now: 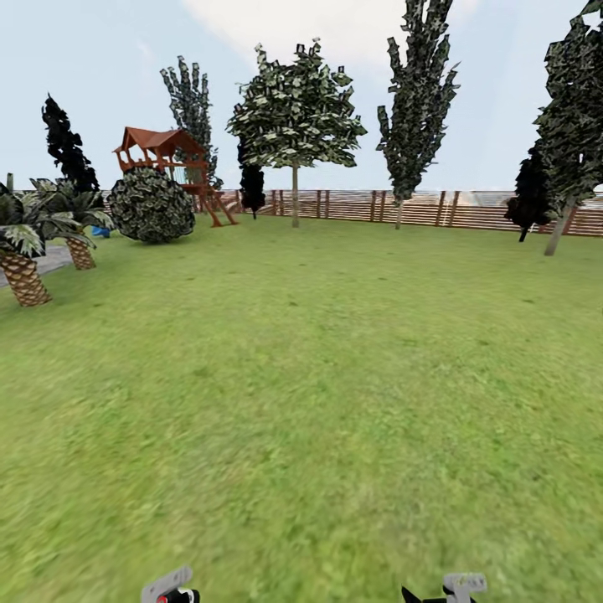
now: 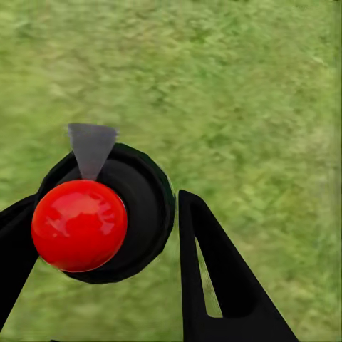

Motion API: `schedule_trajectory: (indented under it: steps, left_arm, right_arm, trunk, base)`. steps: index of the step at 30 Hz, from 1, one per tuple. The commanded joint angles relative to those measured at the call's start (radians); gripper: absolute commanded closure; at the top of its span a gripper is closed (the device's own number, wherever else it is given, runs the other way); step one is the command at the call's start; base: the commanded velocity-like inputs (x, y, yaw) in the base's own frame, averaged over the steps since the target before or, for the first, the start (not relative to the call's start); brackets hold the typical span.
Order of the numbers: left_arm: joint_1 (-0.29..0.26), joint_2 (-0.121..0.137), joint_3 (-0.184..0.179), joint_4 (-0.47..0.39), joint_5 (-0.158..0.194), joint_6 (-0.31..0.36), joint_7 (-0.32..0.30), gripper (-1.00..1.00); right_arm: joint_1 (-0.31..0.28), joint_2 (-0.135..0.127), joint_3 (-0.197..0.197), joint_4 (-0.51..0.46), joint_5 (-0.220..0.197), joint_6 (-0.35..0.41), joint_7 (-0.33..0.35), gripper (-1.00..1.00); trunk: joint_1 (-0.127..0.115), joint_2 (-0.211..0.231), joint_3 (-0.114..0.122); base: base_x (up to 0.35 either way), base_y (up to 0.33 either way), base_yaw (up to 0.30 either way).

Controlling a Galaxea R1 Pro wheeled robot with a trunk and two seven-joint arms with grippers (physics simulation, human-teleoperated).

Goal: In the garden, pick up the pesticide atomizer on the floor and spray pesticide onto both trees until each tree trunk is fully covered.

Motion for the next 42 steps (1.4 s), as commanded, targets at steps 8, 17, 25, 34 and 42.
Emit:
schedule_trajectory:
  steps: [8,17,25,34,42]
  left_arm:
    - [-0.001,0.002,-0.008,-0.001,0.009,-0.009,0.005,1.0]
    - [-0.001,0.002,-0.008,-0.001,0.009,-0.009,0.005,1.0]
    - [0.0,0.002,-0.008,-0.001,0.009,-0.01,0.005,1.0]
    - [0.0,0.002,-0.008,-0.001,0.009,-0.01,0.005,1.0]
    - [0.0,0.002,-0.008,-0.001,0.009,-0.01,0.005,1.0]
  right_arm:
    - [0.0,0.001,-0.031,-0.001,-0.01,0.006,0.005,-1.0]
    - [0.0,0.002,-0.032,-0.001,-0.01,0.006,0.005,-1.0]
    - [0.0,0.002,-0.032,-0.001,-0.01,0.006,0.005,-1.0]
    - [0.0,0.003,-0.032,-0.001,-0.01,0.006,-0.001,-1.0]
    - [0.0,0.017,-0.03,-0.001,-0.002,0.006,-0.048,-1.0]
  trunk:
    - [0.001,-0.002,-0.002]
    - [0.001,-0.002,-0.002]
    - [0.001,-0.002,-0.002]
    - [0.001,-0.002,-0.002]
    - [0.001,-0.002,-0.002]
  base:
    - [0.335,0.0,-0.004]
    - [0.335,0.0,0.0]
    - [0.335,0.0,0.0]
    - [0.335,0.0,0.04]
    - [0.335,0.0,0.05]
